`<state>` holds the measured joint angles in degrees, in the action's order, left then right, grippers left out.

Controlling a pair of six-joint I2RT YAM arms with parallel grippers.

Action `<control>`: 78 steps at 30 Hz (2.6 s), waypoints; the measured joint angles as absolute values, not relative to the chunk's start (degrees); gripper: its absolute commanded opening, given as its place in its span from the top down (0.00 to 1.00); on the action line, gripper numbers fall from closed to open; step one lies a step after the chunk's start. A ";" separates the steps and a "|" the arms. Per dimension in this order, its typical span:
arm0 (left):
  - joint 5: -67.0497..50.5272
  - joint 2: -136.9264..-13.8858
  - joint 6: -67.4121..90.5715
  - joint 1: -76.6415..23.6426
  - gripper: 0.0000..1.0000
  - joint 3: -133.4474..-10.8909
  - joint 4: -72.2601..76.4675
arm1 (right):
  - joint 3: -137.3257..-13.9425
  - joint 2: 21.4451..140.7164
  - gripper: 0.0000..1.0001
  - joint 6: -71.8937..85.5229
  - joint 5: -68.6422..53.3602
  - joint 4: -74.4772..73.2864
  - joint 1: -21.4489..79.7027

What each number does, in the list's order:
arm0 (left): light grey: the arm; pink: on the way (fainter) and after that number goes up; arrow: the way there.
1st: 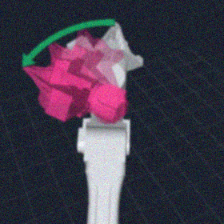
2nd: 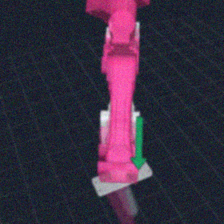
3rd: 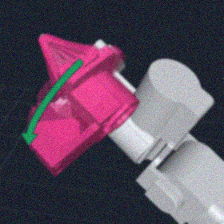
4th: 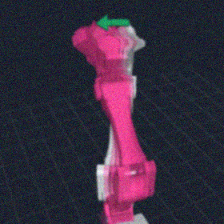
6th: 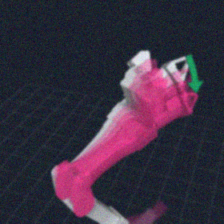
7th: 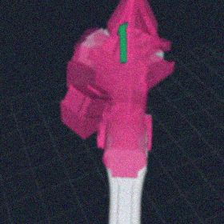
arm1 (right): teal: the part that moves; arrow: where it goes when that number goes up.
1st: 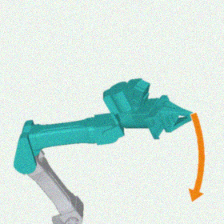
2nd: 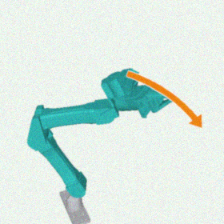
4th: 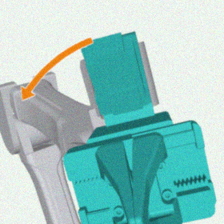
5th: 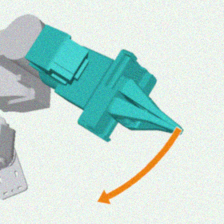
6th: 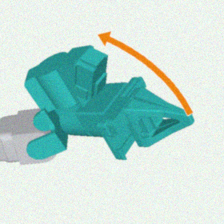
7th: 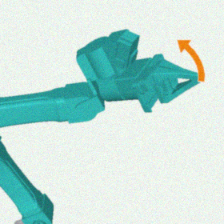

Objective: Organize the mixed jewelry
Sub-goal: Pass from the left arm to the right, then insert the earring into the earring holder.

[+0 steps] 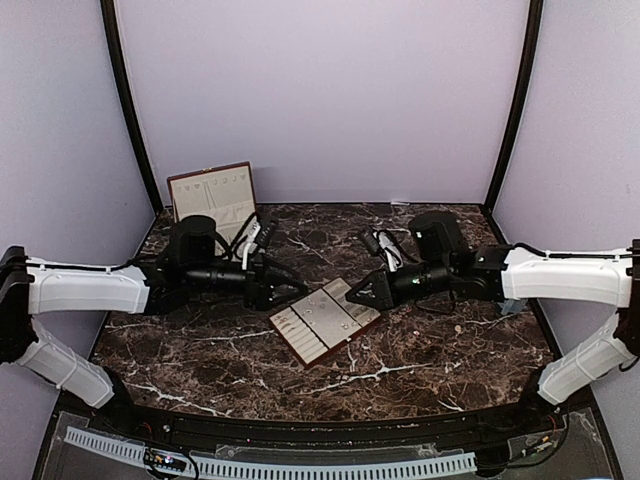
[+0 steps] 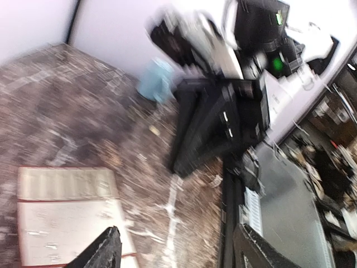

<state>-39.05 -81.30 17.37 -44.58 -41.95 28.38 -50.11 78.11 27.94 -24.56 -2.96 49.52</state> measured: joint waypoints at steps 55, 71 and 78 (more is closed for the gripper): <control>-20.53 -69.45 6.57 -18.74 0.24 -54.28 -6.13 | -72.69 108.25 0.96 21.67 2.79 -25.32 61.52; -20.51 -69.45 6.17 -18.74 0.24 -54.28 -6.13 | -73.21 108.75 0.96 21.61 2.46 -25.21 61.52; -20.49 -69.45 6.13 -18.74 0.24 -54.28 -6.15 | -73.21 108.75 0.96 21.54 2.35 -25.28 61.56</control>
